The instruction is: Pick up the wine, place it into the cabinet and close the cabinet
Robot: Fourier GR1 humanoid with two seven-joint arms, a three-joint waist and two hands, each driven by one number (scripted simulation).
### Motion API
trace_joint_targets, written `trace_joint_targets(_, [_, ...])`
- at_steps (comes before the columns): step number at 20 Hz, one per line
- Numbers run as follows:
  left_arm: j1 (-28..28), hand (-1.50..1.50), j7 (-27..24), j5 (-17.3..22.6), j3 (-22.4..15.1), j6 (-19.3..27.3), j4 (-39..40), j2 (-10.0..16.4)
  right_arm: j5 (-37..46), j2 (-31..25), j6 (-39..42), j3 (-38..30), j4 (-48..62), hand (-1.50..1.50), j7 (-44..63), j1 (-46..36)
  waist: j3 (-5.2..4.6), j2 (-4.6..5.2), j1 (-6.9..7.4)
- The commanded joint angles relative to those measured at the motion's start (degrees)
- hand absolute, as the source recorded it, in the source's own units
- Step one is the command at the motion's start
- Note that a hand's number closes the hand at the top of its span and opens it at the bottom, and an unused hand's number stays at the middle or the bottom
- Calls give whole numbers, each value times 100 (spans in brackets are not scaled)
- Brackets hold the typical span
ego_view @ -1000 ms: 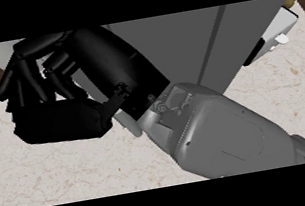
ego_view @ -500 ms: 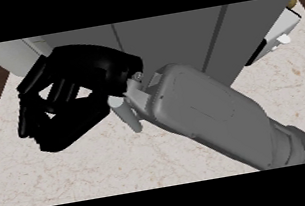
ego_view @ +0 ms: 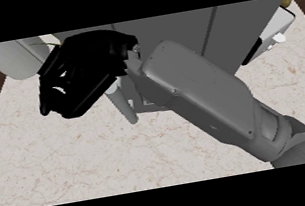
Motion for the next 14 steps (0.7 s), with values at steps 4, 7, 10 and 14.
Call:
trace_joint_targets(4, [57,-150,33,-58,399,-609,313,-140,-101,-20,959,-491,1242,150,-734,-147,2,21,-16])
trace_joint_targets(7, [-66,-150,118,-249,389,-387,264,-388,-521,0,473,-366,1128,150,-545,-383,1,-13,-72])
trace_joint_targets(10, [-160,-150,230,-157,496,-428,241,-377,-320,-234,1030,-546,1620,150,-851,-161,2,25,-78])
trace_joint_targets(14, [-199,-150,330,-183,556,-479,216,-415,-13,-293,520,-634,1822,150,-1288,-384,-3,37,-34])
